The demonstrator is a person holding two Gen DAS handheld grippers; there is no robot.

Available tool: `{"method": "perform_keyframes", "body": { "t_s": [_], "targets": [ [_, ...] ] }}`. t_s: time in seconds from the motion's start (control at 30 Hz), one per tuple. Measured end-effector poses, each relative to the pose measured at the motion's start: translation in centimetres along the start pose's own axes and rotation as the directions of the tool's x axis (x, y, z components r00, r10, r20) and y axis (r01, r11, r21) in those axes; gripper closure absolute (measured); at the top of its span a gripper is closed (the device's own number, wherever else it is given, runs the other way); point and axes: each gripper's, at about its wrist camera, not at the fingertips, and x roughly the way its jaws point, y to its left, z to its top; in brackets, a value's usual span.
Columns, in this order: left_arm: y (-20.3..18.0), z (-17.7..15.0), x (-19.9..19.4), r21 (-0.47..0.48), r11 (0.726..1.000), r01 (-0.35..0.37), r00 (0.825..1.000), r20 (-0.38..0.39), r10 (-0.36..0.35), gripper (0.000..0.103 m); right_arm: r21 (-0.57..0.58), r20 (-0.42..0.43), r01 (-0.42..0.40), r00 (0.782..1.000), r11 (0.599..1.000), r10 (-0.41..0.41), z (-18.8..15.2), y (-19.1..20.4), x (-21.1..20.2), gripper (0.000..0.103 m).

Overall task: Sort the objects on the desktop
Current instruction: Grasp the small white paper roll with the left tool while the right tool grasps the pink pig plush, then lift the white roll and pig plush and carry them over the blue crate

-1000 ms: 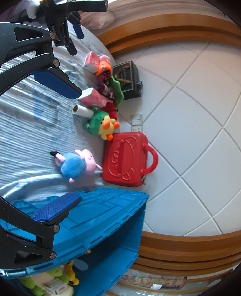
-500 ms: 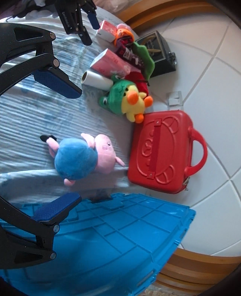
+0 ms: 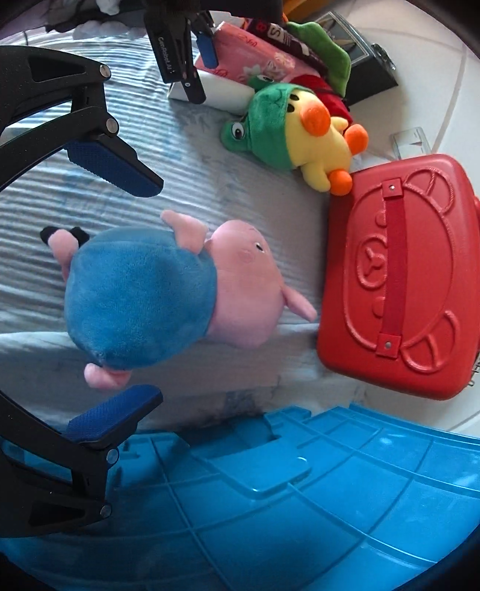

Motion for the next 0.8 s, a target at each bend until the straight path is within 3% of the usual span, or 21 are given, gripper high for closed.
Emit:
{"method": "perform_keyframes", "body": {
  "t_s": [0.13, 0.27, 0.5, 0.67, 0.8],
  "targets": [
    [0.0, -0.1, 1.7, -0.015, 1.0, -0.007, 1.0, -0.024, 0.007, 0.033, 0.025, -0.045, 0.006, 0.999, 1.0, -0.005, -0.7, -0.7, 2.0, 0.0],
    [0.3, -0.5, 1.2, -0.029, 1.0, -0.009, 1.0, 0.011, 0.009, 0.056, 0.032, -0.062, 0.012, 0.998, 0.999, -0.01, -1.2, -0.8, 3.0, 0.0],
    [0.5, -3.9, -0.8, -0.061, 0.998, 0.01, 1.0, 0.03, -0.008, 0.057, 0.128, -0.042, -0.01, 0.999, 0.992, 0.016, -2.7, -1.5, 3.1, 0.0],
    [-0.7, -6.8, -2.4, -0.038, 0.999, 0.001, 0.998, 0.064, 0.001, 0.058, 0.219, 0.056, -0.044, 0.998, 0.975, 0.032, -5.3, -2.1, 1.4, 0.0],
    [-1.8, -7.6, -2.3, -0.02, 1.0, 0.008, 0.998, 0.062, -0.007, 0.058, 0.291, 0.08, -0.08, 0.995, 0.953, 0.059, -6.6, -2.9, 1.2, 0.0]
  ]
}}
